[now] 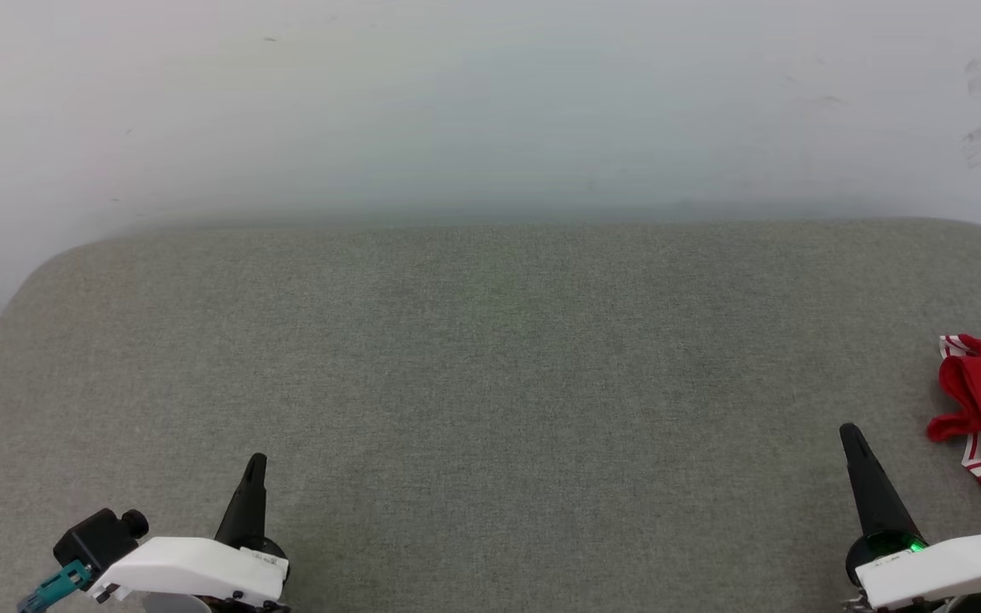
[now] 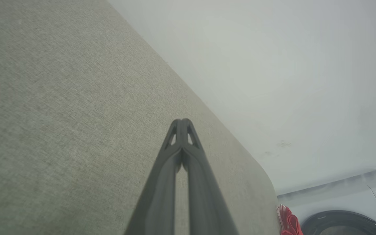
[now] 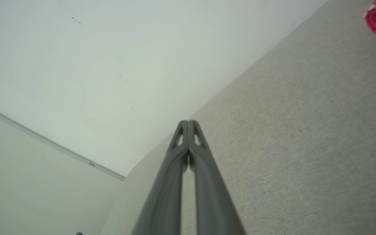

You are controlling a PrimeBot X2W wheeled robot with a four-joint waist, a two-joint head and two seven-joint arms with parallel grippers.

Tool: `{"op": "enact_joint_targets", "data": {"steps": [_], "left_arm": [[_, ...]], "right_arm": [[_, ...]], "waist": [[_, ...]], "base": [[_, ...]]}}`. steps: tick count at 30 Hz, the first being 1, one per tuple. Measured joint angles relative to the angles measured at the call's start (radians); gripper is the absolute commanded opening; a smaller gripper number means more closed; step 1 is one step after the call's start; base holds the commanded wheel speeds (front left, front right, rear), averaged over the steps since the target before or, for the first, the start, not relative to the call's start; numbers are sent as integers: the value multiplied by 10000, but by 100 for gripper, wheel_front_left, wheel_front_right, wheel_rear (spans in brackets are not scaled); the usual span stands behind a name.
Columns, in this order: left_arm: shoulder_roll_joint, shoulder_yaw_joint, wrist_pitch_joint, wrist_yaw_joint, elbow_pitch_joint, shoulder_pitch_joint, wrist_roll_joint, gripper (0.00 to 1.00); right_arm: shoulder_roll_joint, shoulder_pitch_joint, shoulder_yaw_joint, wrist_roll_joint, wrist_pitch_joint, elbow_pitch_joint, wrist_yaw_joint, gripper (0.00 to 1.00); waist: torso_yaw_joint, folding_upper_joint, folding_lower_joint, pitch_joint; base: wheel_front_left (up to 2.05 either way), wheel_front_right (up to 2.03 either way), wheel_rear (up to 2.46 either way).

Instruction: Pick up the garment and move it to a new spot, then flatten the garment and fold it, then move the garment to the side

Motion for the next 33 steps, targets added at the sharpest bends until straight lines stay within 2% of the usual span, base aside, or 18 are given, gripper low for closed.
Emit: {"op": "enact_joint_targets", "data": {"steps": [33], "left_arm": [[-357,704,884,-424,125,-455,-3072,0]], "right_arm": [[-21,-794,-36,3526,221,1016,-2,0]], "waist": [[22,0,0,147]], "base": [[0,0,0]]}}
